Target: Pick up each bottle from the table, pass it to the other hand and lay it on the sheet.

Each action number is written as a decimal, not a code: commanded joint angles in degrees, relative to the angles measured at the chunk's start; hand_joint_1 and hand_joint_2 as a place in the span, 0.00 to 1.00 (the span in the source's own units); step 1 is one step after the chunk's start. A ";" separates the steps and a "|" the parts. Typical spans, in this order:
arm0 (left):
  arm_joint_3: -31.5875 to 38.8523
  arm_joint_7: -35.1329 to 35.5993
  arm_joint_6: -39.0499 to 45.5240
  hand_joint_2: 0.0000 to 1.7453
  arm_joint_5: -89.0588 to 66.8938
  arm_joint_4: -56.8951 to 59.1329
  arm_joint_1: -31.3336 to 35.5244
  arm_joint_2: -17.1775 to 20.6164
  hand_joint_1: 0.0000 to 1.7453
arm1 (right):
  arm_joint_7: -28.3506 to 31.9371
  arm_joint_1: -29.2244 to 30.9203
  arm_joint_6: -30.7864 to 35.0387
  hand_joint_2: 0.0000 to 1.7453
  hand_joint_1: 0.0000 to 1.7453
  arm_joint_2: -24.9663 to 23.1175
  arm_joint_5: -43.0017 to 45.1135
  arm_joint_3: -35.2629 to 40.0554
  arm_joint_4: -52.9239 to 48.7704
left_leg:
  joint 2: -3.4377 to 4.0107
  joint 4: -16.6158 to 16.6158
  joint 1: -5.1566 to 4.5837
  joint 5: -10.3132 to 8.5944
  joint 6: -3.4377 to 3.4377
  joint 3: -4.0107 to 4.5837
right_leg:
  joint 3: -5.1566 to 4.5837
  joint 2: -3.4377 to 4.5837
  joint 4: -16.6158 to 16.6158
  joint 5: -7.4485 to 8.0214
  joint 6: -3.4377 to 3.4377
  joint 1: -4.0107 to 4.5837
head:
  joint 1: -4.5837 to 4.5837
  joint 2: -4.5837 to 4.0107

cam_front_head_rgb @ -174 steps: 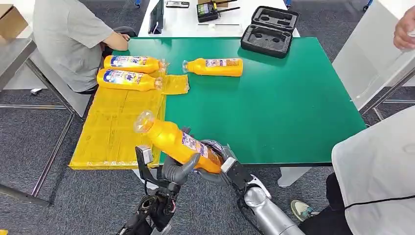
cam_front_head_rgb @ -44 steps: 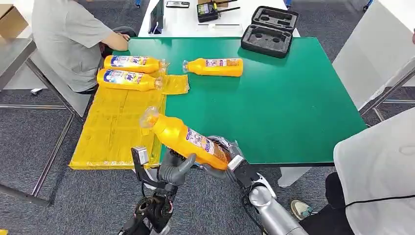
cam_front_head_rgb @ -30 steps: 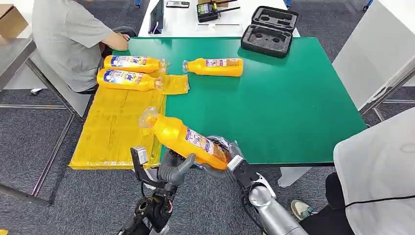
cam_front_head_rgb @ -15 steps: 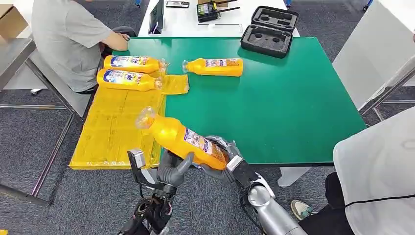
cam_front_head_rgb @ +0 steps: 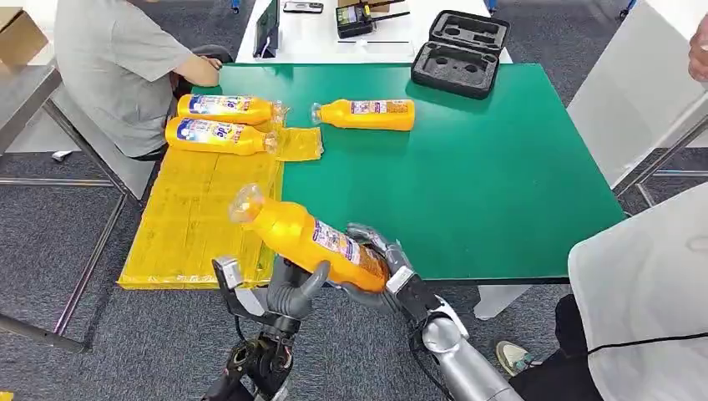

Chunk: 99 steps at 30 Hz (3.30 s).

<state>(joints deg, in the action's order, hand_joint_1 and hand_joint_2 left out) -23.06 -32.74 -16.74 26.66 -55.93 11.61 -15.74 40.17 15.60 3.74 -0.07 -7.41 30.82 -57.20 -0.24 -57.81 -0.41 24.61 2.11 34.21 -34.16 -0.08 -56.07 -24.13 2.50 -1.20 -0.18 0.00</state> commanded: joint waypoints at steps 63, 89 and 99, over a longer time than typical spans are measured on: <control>13.29 25.17 56.74 1.00 -116.66 19.62 20.58 11.99 0.90 | -0.17 0.43 -1.42 1.00 0.00 -3.33 -1.30 -10.06 5.31 | 0.01 -0.02 0.13 0.01 -0.19 -0.19 | 0.22 0.01 -0.02 -0.06 -0.15 0.12 | 0.02 0.00; 9.43 32.31 56.74 1.00 -116.46 39.86 27.15 15.47 0.13 | -0.17 3.69 -0.83 1.00 0.00 -2.44 2.50 -5.96 8.22 | 0.02 -0.05 0.16 -0.01 -0.19 -0.10 | 0.13 0.01 -0.05 -0.05 -0.15 0.14 | 0.00 0.00; 9.26 32.22 56.74 1.00 -116.48 39.86 27.09 15.50 0.13 | -0.17 3.69 -0.79 1.00 0.00 -2.43 2.51 -5.95 8.26 | 0.09 -0.12 0.24 0.10 -0.27 -0.25 | 0.29 0.07 -0.07 -0.12 -0.23 0.23 | 0.02 0.00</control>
<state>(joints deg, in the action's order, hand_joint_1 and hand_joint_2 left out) -10.97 -0.52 37.90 -89.88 -20.48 35.74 -1.05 40.17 16.54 2.67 -2.97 -5.18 23.15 -52.28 -0.26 -57.80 -0.37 24.52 2.05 34.25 -34.19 -0.09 -56.12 -24.13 2.48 -1.18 -0.15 0.00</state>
